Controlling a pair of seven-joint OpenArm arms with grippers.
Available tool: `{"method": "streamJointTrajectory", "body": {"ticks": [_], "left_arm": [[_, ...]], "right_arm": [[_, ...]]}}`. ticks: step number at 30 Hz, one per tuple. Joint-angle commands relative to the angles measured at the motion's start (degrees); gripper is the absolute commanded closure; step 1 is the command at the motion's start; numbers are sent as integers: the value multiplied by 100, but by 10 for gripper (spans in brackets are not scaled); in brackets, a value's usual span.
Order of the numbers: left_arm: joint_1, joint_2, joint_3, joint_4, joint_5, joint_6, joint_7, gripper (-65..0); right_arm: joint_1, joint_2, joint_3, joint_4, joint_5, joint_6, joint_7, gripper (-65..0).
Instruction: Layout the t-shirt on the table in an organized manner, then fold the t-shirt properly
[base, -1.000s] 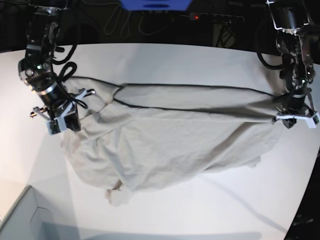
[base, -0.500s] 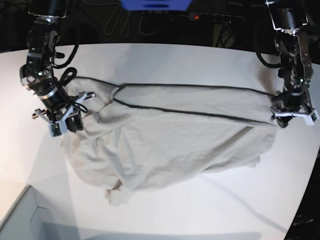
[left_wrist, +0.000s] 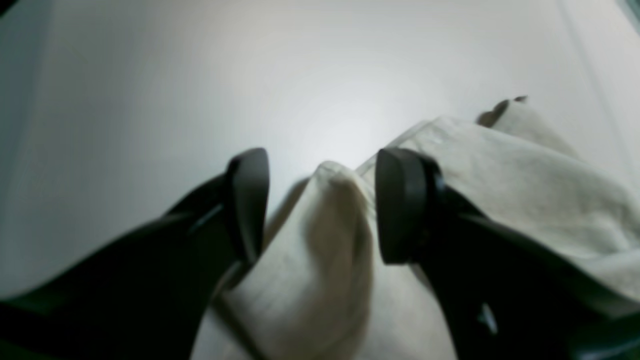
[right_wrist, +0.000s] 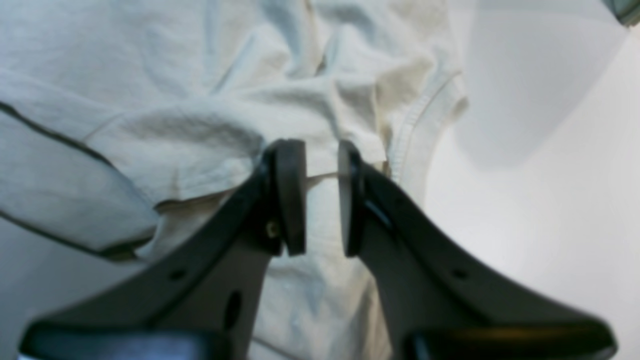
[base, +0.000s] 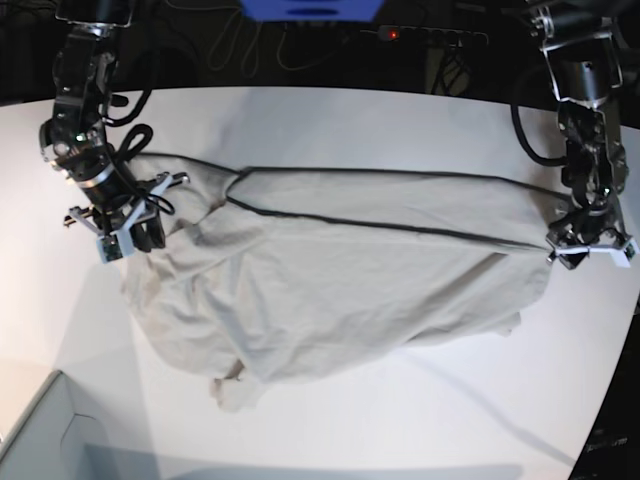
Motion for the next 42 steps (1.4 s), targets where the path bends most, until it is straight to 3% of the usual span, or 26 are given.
{"method": "streamJointTrajectory", "body": {"ticks": [1,6,9,12,13,19,24,29,32,37,42], "left_arm": [[-234,-107,-12,-102,5,-21,-93,-325],[-445,-116,5,-348,5,-30,-57,-302],[-454,-98,5,-392,5,-30,-75,-179],[-454,-98,5,-409,5,-30,-57,-15],[-454,-98,5,-409,5,-30,-49,0],[-348,-98,-12,83,-56,-30,-40,-2],[223,-46,-48,1657,-65,-21,505,-2],[1023,280,-267,3081,-65,-12,769,-2],[1340,464,-452,3415,-65,-21,769,-2],[1568,473,-628,3424,-65,-21,769,-2],[1630,447,-742,3424,-65,-21,769,-2]], "right_arm": [[65,44,14,101,92,57,136,-125],[65,61,14,101,92,57,136,-125],[65,61,14,101,92,57,136,-125],[65,61,14,92,92,57,136,-125],[65,61,14,92,92,57,136,-125],[135,61,23,92,92,40,136,-125],[364,44,32,-13,92,31,136,-126],[654,61,32,-611,92,31,136,-133],[786,70,32,-1015,92,31,136,-198],[997,70,14,-1455,92,31,144,-348],[1419,167,-3,-2017,92,31,144,-374]]}}
